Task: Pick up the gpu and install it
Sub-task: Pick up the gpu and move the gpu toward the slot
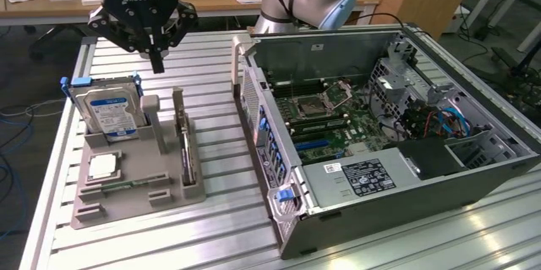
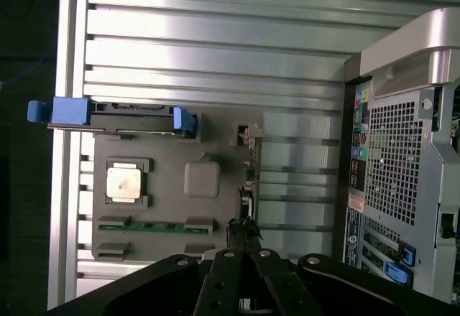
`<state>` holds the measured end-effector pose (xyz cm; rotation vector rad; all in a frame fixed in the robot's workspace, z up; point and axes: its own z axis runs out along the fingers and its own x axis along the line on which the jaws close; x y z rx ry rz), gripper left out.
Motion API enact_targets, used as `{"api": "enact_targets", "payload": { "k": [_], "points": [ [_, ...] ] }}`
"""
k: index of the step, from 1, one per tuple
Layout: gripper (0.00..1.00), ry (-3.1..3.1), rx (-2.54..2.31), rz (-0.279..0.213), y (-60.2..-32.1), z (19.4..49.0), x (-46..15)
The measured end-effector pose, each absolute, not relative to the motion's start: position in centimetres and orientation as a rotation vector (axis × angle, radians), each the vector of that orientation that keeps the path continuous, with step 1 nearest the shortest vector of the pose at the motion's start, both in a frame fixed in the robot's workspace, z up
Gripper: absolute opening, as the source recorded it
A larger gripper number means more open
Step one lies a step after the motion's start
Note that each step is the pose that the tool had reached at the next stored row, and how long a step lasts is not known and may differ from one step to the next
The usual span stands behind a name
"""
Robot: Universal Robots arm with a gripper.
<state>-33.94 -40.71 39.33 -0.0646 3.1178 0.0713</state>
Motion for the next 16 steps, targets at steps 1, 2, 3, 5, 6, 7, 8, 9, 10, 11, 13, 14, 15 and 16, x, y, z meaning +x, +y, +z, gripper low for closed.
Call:
{"api": "enact_targets", "payload": {
  "k": [1, 2, 3, 5, 6, 7, 8, 9, 10, 11, 13, 14, 15, 16],
  "points": [
    [0.11, 3.118, -0.065, 0.071, -40.71, 39.33, -33.94],
    [0.11, 3.118, -0.065, 0.071, -40.71, 39.33, -33.94],
    [0.11, 3.118, -0.065, 0.071, -40.71, 39.33, -33.94],
    [0.11, 3.118, -0.065, 0.071, -40.71, 39.33, -33.94],
    [0.11, 3.118, -0.065, 0.071, -40.71, 39.33, -33.94],
    [0.11, 3.118, -0.065, 0.071, -40.71, 39.33, -33.94],
    [0.11, 3.118, -0.065, 0.071, -40.71, 39.33, -33.94],
    [0.11, 3.118, -0.065, 0.071, -40.71, 39.33, -33.94],
    [0.11, 3.118, -0.065, 0.071, -40.71, 39.33, -33.94],
    [0.11, 3.118, -0.065, 0.071, -40.71, 39.33, -33.94],
    [0.17, 3.118, -0.065, 0.071, -40.71, 39.33, -33.94],
    [0.24, 3.118, -0.065, 0.071, -40.71, 39.33, -33.94],
    [0.24, 3.118, -0.065, 0.071, -40.71, 39.33, -33.94],
    [0.29, 3.118, -0.065, 0.071, -40.71, 39.33, -33.94]
  ]
}}
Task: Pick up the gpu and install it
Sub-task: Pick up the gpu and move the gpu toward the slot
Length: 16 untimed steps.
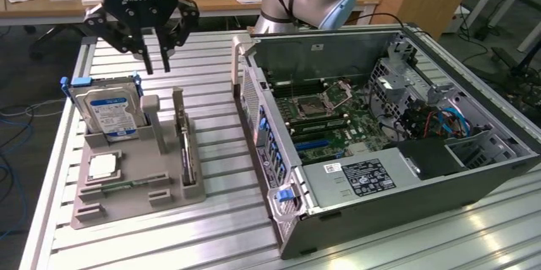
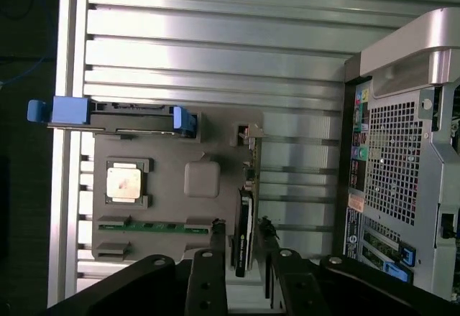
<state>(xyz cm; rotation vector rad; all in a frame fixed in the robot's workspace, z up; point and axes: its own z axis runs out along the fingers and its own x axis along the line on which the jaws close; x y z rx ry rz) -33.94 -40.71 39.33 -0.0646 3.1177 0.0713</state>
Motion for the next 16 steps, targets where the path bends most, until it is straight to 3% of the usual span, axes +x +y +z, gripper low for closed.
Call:
{"api": "enact_targets", "payload": {
  "k": [4, 7, 8, 9, 16],
  "points": [
    [0.41, 3.118, -0.065, 0.071, -40.7, 39.3, -33.9],
    [0.58, 3.118, -0.065, 0.071, -40.7, 39.3, -33.9],
    [0.58, 3.118, -0.065, 0.071, -40.7, 39.3, -33.9],
    [0.65, 3.118, -0.065, 0.07, -40.7, 39.3, -33.9],
    [0.65, 3.117, -0.035, 0.065, -40.8, 38.2, -33.9]
  ]
}}
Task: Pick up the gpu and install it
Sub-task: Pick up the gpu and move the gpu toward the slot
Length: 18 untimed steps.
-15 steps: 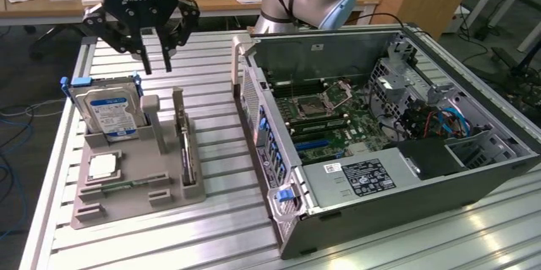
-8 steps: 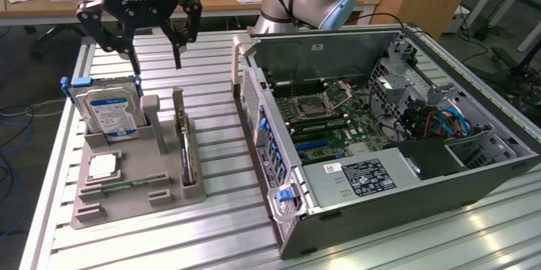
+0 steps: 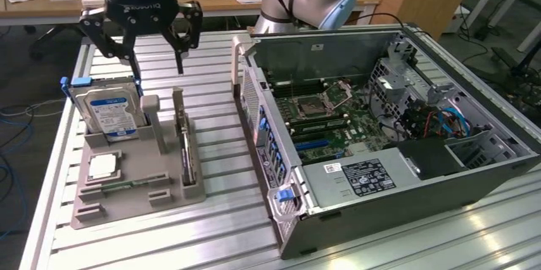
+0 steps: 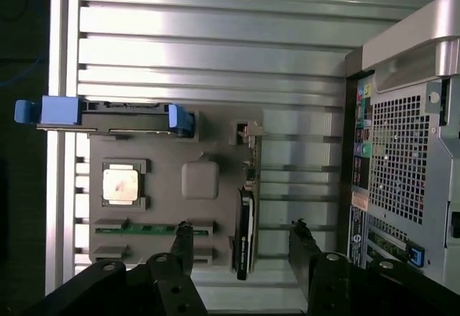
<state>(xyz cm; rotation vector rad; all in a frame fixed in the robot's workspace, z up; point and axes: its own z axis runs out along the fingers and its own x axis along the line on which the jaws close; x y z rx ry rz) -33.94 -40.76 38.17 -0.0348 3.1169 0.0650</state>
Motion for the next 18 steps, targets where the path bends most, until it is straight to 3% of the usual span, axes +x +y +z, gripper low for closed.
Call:
{"api": "enact_targets", "payload": {
  "k": [18],
  "points": [
    [0.65, 3.117, -0.019, 0.065, -42.0, 35.7, -33.9]
  ]
}}
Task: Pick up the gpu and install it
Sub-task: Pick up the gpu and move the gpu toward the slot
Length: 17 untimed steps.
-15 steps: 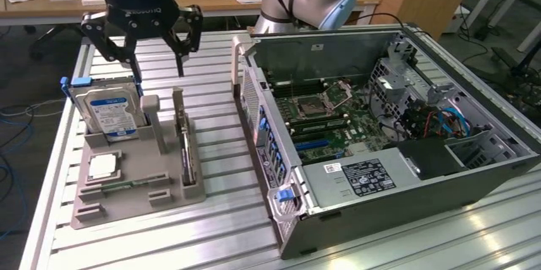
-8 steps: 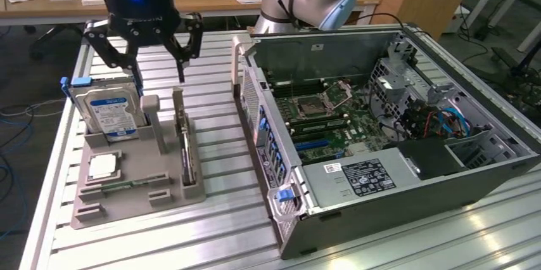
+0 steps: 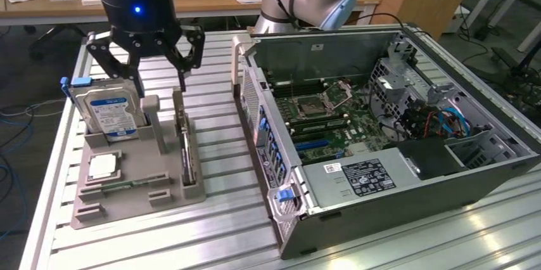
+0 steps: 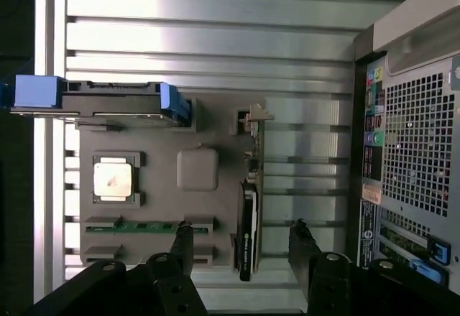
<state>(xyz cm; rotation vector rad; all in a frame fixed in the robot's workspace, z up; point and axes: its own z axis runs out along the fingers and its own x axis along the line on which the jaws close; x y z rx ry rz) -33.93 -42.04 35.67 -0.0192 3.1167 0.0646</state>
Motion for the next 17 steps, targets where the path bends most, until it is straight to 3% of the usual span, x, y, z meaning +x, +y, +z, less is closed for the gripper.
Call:
{"api": "enact_targets", "payload": {
  "k": [17],
  "points": [
    [0.65, 3.117, -0.019, 0.064, -42.7, 33.0, -33.3]
  ]
}}
